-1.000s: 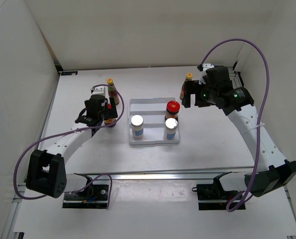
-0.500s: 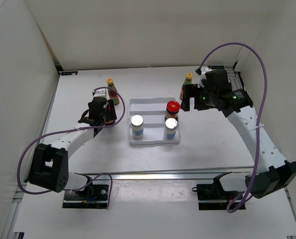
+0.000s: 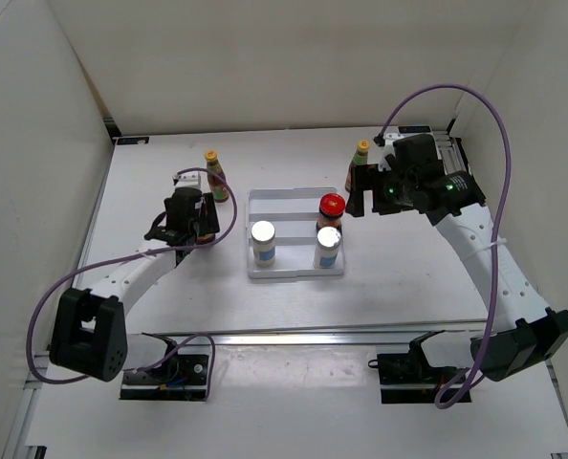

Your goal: Organize the condiment bottles

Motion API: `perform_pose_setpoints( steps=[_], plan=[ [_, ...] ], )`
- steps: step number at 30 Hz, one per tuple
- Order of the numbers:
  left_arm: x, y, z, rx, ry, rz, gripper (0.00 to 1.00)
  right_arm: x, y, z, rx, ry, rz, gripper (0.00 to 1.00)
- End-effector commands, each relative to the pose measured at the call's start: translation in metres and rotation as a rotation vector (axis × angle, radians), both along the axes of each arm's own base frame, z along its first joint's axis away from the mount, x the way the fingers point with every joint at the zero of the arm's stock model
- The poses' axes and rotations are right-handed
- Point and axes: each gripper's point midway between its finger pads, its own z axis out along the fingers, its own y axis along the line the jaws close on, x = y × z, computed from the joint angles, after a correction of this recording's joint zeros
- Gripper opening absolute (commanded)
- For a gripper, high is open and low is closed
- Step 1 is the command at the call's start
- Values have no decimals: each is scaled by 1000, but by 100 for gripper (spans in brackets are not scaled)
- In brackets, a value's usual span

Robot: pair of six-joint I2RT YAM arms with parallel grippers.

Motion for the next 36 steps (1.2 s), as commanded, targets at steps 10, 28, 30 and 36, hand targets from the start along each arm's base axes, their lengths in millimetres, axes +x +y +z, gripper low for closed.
perform_pose_setpoints(
  steps=[10, 28, 30, 36],
  plan=[
    [31, -78, 150, -157, -311, -288, 11, -10, -1, 19, 22, -41, 34, 100],
    [37, -159, 95, -187, -149, -467, 11, -23, -22, 10, -51, -52, 1, 100],
    [33, -164, 87, -187, -129, -484, 11, -23, -22, 10, -51, -51, 1, 100],
    [26, -178, 83, -195, -115, -513, 11, -24, -22, 6, -56, -42, 1, 100]
  ],
)
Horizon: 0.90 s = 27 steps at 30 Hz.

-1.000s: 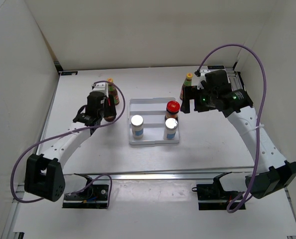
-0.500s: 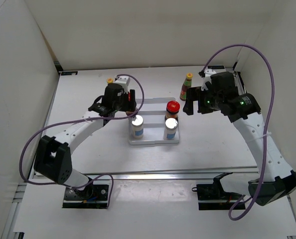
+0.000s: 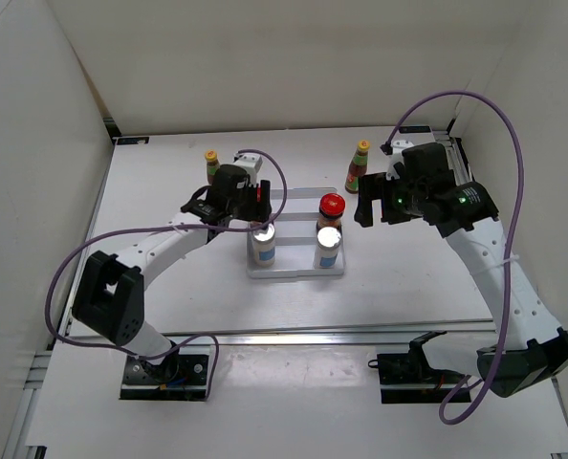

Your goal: Organize the condiment bottles

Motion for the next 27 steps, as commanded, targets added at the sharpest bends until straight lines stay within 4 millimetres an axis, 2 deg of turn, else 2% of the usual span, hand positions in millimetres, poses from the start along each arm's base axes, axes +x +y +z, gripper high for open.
perform_pose_setpoints(
  steps=[1, 9, 16, 19, 23, 25, 27],
  plan=[
    [8, -24, 45, -95, -117, -41, 11, -1, -4, 4, -11, -25, 2, 100],
    [12, -27, 15, -44, -69, -37, 11, 1, -5, 7, -14, -36, -4, 100],
    [17, -19, 0, 10, -55, -10, 11, -3, -7, 4, -18, -26, -4, 100],
    [18, -18, 2, 16, -55, -2, 12, -3, -9, 1, -28, -20, -11, 100],
    [19, -17, 4, 21, -57, 6, 23, -3, -9, 1, -28, -20, -11, 100],
    [18, -14, 4, 32, -50, 14, 44, -3, -9, 1, -28, -20, -11, 100],
    [22, -15, 19, 23, -76, 24, 75, -3, -9, 1, -28, -20, -11, 100]
  ],
)
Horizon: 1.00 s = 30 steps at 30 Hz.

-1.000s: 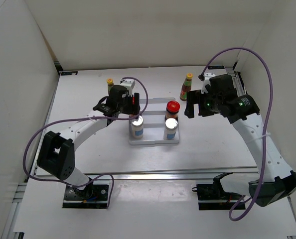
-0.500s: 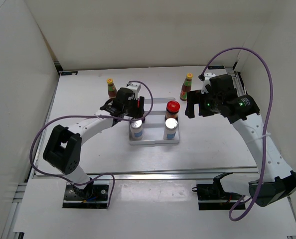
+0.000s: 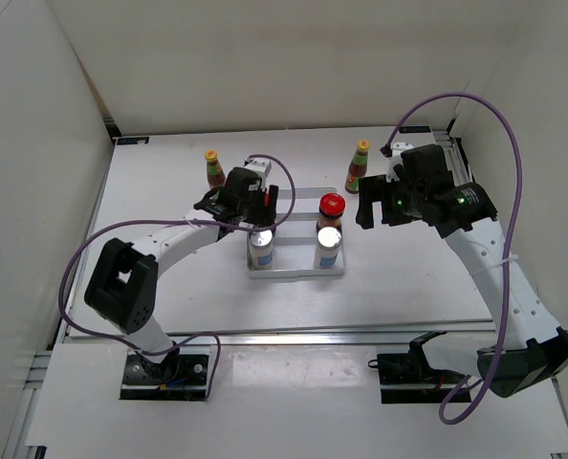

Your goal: Organize the condiment bottles

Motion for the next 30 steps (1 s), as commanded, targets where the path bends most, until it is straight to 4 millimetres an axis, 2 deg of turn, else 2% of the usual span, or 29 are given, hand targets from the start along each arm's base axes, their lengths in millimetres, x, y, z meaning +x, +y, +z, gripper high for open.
perform_pose_setpoints(
  steps=[1, 2, 8, 9, 10, 11, 13, 14, 15, 17, 18, 19, 20, 21, 22, 23, 24, 25, 26, 27, 28, 30],
  plan=[
    [18, -4, 48, -39, -113, 24, 93, -2, -4, 7, -3, -31, 0, 100],
    [21, -4, 64, -53, -146, 34, 100, -2, -4, 7, -3, -31, 0, 100],
    [22, -5, 106, -88, -200, 35, 100, -2, -4, 7, 3, -28, -7, 100],
    [23, -5, 120, -101, -221, 35, 100, -2, -4, 7, 3, -28, -7, 100],
    [20, -3, 121, -90, -221, 29, 100, -1, -3, 8, 12, -33, -13, 100],
    [20, 0, 139, -107, -257, 39, 100, -1, -3, 8, 12, -33, -13, 100],
    [17, 11, 154, -97, -295, 71, 100, 5, -8, 10, 7, -47, -51, 100],
    [15, 17, 165, -93, -324, 88, 100, 12, -10, 5, 10, -33, -76, 100],
    [8, 28, 181, -81, -369, 102, 100, 19, -14, 11, 7, -47, -99, 100],
    [1, 52, 175, -3, -391, 163, 100, 38, -20, 12, 42, -36, -137, 100],
    [-6, 65, 184, 14, -430, 187, 100, 45, -20, 21, 67, -48, -139, 100],
    [-12, 83, 160, 102, -409, 229, 100, 54, -20, 24, 85, -59, -143, 100],
    [-16, 91, 155, 125, -417, 248, 100, 69, -25, 25, 96, -71, -164, 100],
    [-22, 108, 157, 130, -430, 289, 100, 78, -28, 28, 103, -93, -175, 100],
    [-30, 122, 137, 178, -395, 319, 100, 87, -30, 30, 108, -112, -187, 100],
    [-37, 128, 131, 177, -383, 342, 100, 99, -34, 27, 122, -109, -207, 100],
    [-42, 140, 126, 180, -380, 377, 100, 111, -33, 30, 145, -128, -214, 100],
    [-54, 153, 116, 190, -377, 396, 100, 123, -29, 20, 145, -101, -208, 100],
    [-60, 159, 112, 192, -385, 411, 100, 132, -25, 28, 163, -114, -205, 100],
    [-65, 166, 109, 196, -400, 437, 100, 140, -24, 29, 164, -118, -204, 100],
    [-73, 173, 105, 177, -432, 460, 100, 155, -19, 20, 176, -105, -206, 100],
    [-78, 185, 109, 181, -481, 509, 100, 176, -9, 24, 200, -162, -184, 100]
  ],
)
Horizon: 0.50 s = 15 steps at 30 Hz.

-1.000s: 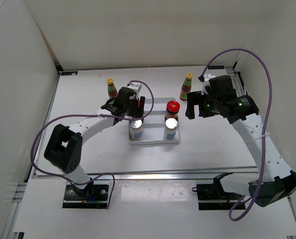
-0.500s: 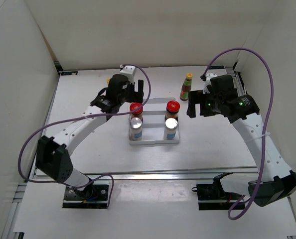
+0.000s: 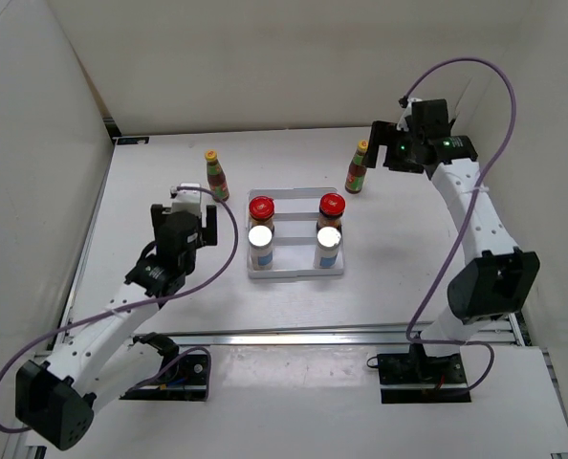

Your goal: Organize the condiment bottles

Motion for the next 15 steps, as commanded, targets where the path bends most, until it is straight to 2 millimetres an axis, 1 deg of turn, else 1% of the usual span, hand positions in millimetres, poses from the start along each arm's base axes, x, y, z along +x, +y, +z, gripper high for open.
perform_pose_setpoints(
  steps=[1, 2, 3, 4, 5, 6, 7, 8, 9, 10, 11, 12, 13, 14, 15],
  plan=[
    [-8, 25, 32, -26, -155, 108, 100, 43, 30, 23, 67, -152, 46, 100],
    [-6, 24, 34, -38, -174, 109, 100, 58, 36, 15, 36, -191, 50, 100],
    [-5, 23, 35, -36, -187, 106, 100, 64, 38, 22, 43, -227, 50, 100],
    [-3, 27, 35, -34, -191, 127, 100, 74, 37, 8, 13, -227, 32, 100],
    [-1, 26, 36, -33, -190, 128, 100, 81, 40, 7, -4, -250, 28, 100],
    [0, 27, 34, -19, -172, 136, 100, 87, 37, -2, -20, -250, 7, 100],
    [1, 26, 32, -24, -161, 138, 100, 98, 38, -12, -23, -268, -5, 100],
    [3, 24, 32, -46, -156, 145, 100, 104, 38, -16, -29, -283, 0, 100],
    [2, 24, 30, -50, -149, 148, 100, 110, 46, -27, -37, -279, 18, 100],
    [2, 24, 30, -50, -149, 148, 100, 118, 45, -32, -50, -291, 11, 100],
    [2, 23, 34, -62, -163, 139, 100, 122, 45, -38, -60, -285, 17, 100],
    [2, 23, 34, -62, -164, 139, 100, 134, 44, -48, -78, -266, 0, 100],
    [2, 23, 32, -62, -164, 139, 100, 135, 39, -58, -109, -230, -24, 100],
    [1, 24, 35, -68, -173, 139, 100, 139, 40, -63, -112, -219, -23, 100],
    [1, 24, 35, -68, -173, 139, 100, 144, 39, -76, -123, -199, -29, 100]
  ],
)
